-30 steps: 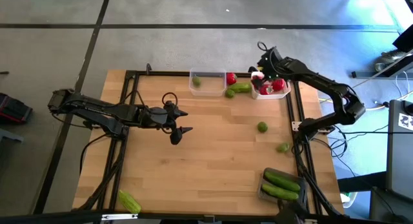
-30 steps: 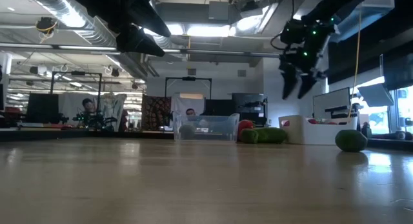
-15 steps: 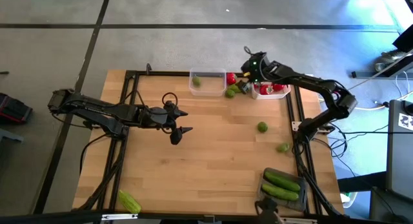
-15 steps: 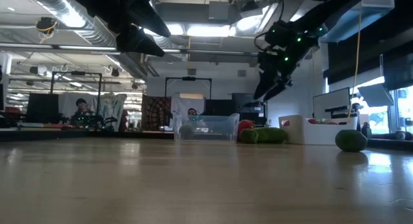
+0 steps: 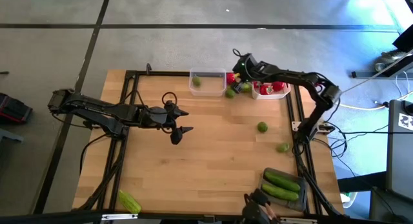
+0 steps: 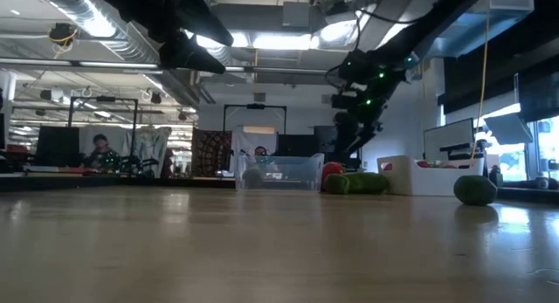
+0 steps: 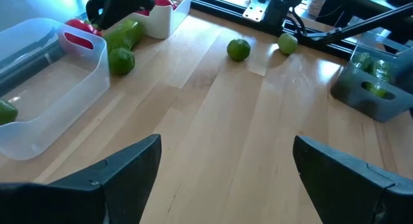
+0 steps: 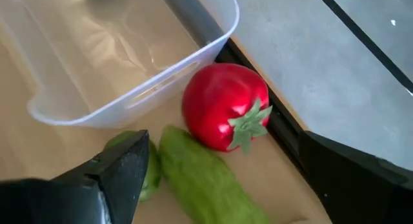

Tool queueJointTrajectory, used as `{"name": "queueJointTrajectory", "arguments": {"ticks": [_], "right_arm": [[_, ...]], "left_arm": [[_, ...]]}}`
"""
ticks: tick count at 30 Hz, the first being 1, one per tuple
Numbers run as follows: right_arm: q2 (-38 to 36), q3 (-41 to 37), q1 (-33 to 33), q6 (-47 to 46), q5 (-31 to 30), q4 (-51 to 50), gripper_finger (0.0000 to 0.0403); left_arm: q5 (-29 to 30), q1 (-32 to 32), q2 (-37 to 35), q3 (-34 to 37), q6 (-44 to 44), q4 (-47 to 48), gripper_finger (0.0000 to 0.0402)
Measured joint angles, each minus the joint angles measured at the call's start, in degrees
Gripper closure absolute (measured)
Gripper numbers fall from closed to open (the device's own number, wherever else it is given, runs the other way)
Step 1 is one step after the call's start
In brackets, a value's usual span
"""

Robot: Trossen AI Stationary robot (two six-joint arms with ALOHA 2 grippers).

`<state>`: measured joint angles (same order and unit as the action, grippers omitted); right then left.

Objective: Sort produce into baskets
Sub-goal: Put the red tomato into the white bin

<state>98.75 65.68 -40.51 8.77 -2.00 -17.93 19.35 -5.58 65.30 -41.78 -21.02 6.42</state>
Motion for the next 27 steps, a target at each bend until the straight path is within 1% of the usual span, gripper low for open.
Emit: {"name": "queueJointTrajectory", "arguments": {"ticks": [8, 10, 13, 22, 27], "right_arm": [[6.1, 4.7, 0.0, 0.6, -0.2, 0.1, 0.0038], [7.2, 5.5, 0.0, 0.5, -1.3, 0.1, 0.0038], [7.8, 6.5, 0.0, 0.1, -3.0, 0.2, 0.0038], [8.0, 6.8, 0.0, 3.2, -2.5, 0.6, 0.0038], [8.1, 6.8, 0.0, 2.2, -2.4, 1.0, 0.0038]], "left_arm": [[0.0, 0.0, 0.0, 0.0, 0.0, 0.2, 0.0054], [0.0, 0.0, 0.0, 0.0, 0.0, 0.2, 0.0054], [0.0, 0.0, 0.0, 0.0, 0.0, 0.2, 0.0054], [0.0, 0.0, 0.0, 0.0, 0.6, 0.2, 0.0054], [0.0, 0.0, 0.0, 0.0, 0.8, 0.2, 0.0054]]}}
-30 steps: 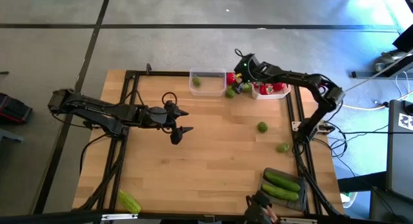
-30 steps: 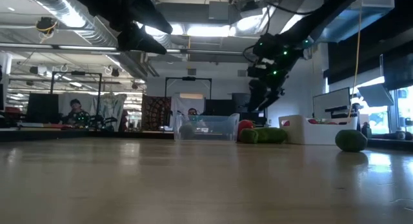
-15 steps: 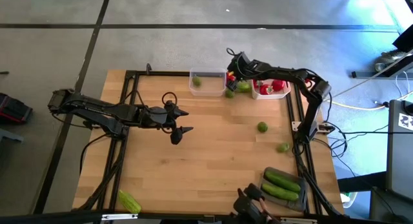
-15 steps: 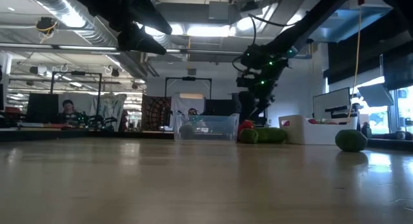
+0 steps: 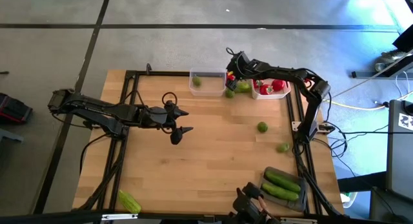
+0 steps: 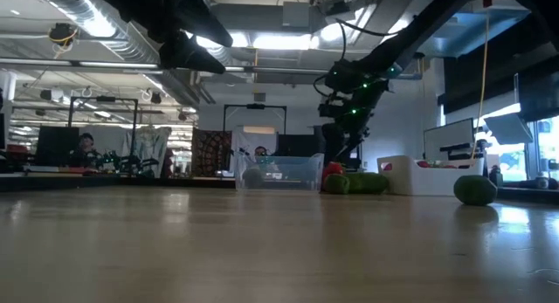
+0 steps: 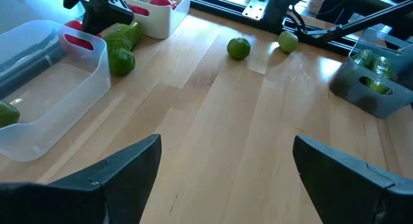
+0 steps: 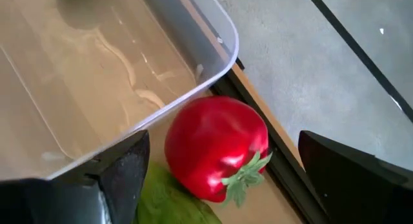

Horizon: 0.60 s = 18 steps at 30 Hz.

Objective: Sort produce into baskets
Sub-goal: Put the red tomato into the white bin

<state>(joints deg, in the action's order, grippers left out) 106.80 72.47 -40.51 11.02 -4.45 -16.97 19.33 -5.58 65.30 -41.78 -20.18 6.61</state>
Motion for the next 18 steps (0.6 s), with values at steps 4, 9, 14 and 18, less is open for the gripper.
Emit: {"name": "queueJointTrajectory", "arguments": {"ticks": [4, 9, 14, 18], "right_arm": [[1.6, 0.7, 0.0, 0.5, 0.2, 0.0, 0.0038], [4.5, 2.6, 0.0, 0.6, 1.4, -1.0, 0.0038], [6.8, 4.3, 0.0, 0.6, 1.1, -3.9, 0.0038], [7.0, 4.4, 0.0, 0.6, 1.2, -4.4, 0.0049]], "left_arm": [[0.0, 0.0, 0.0, 0.0, 0.7, 0.0, 0.0054], [0.0, 0.0, 0.0, 0.0, 1.1, 0.0, 0.0054], [0.0, 0.0, 0.0, 0.0, 0.8, 0.0, 0.0054], [0.0, 0.0, 0.0, 0.0, 0.9, 0.0, 0.0054]]}}
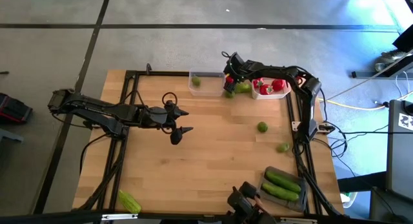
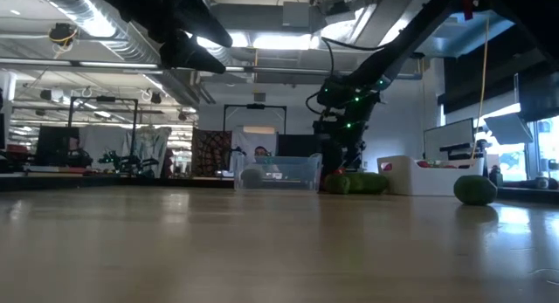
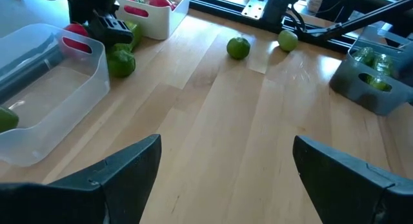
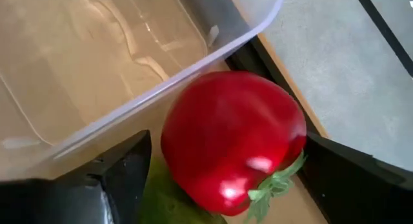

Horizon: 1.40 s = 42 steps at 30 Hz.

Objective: Sort produce into baskets
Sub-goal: Put the red tomato into the white bin

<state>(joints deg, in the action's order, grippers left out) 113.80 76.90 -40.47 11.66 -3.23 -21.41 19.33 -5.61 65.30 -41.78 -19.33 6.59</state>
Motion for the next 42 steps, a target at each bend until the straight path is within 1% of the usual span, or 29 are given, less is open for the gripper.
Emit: {"name": "queueJointTrajectory", "arguments": {"ticks": [3, 10, 13, 20, 24, 31, 42], "right_arm": [[0.0, 0.0, 0.0, 0.0, 0.7, -0.1, 0.0074], [0.0, 0.0, 0.0, 0.2, 0.2, 0.7, 0.0158], [0.0, 0.0, 0.0, 0.2, -0.4, 0.6, 0.0179], [-1.4, 0.0, 0.0, 0.2, -1.2, 0.0, 0.0183], [-4.5, 0.0, 0.0, 0.2, -0.7, -1.3, 0.0182], [-11.3, 0.0, 0.0, 0.3, -1.8, -4.5, 0.0181], [-22.6, 0.0, -0.5, -1.2, -1.7, -19.3, 0.0181]], "left_arm": [[0.0, 0.0, 0.0, 0.0, 0.2, 0.0, 0.0054], [0.0, 0.0, 0.0, 0.0, 0.2, 0.0, 0.0054], [0.0, 0.0, 0.0, 0.0, 0.2, 0.0, 0.0054], [0.0, 0.0, 0.0, 0.0, 0.2, 0.0, 0.0054], [0.0, 0.0, 0.0, 0.0, 0.2, 0.0, 0.0054], [0.0, 0.0, 0.0, 0.0, 0.3, 0.0, 0.0054], [0.0, 0.0, 0.0, 0.0, 0.3, 0.1, 0.0054]]}}
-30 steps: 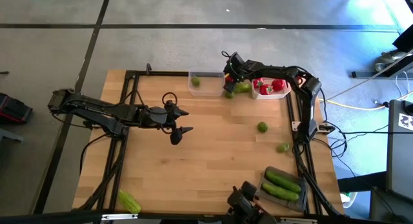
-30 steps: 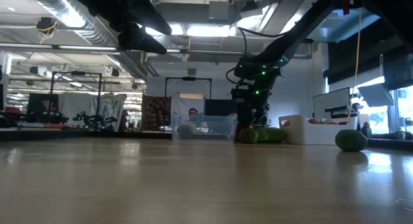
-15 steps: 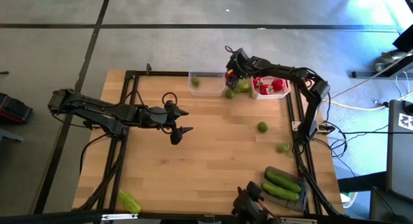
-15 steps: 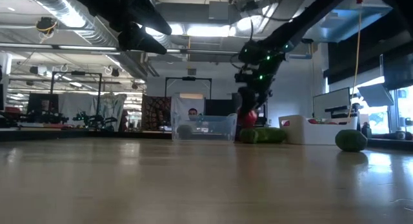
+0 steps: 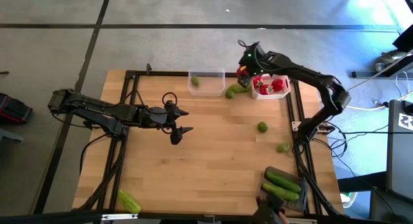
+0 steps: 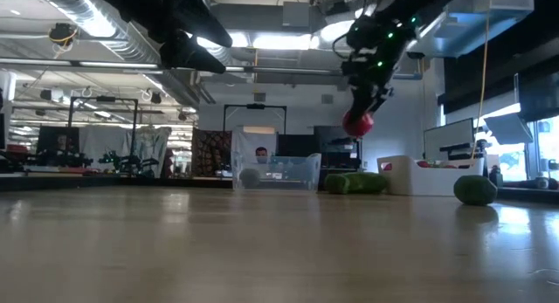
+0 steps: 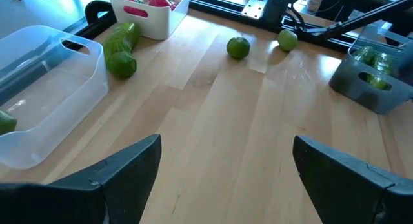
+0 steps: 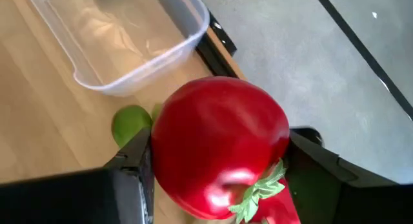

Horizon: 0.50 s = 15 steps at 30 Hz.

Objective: Sort produce into baskets
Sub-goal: Put the red tomato into the white bin

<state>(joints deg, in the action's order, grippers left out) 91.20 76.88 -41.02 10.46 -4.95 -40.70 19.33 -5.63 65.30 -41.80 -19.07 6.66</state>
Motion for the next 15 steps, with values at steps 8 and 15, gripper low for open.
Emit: {"name": "queueJointTrajectory", "arguments": {"ticks": [8, 15], "right_arm": [[-4.9, -1.2, -3.5, -2.3, -0.7, -4.6, 0.0181], [-9.0, -8.1, -8.9, -4.5, -1.1, -4.4, 0.0181]], "left_arm": [[0.0, 0.0, 0.0, 0.0, 0.0, 0.4, 0.0054], [0.0, 0.0, 0.0, 0.0, 0.4, 0.4, 0.0054]]}}
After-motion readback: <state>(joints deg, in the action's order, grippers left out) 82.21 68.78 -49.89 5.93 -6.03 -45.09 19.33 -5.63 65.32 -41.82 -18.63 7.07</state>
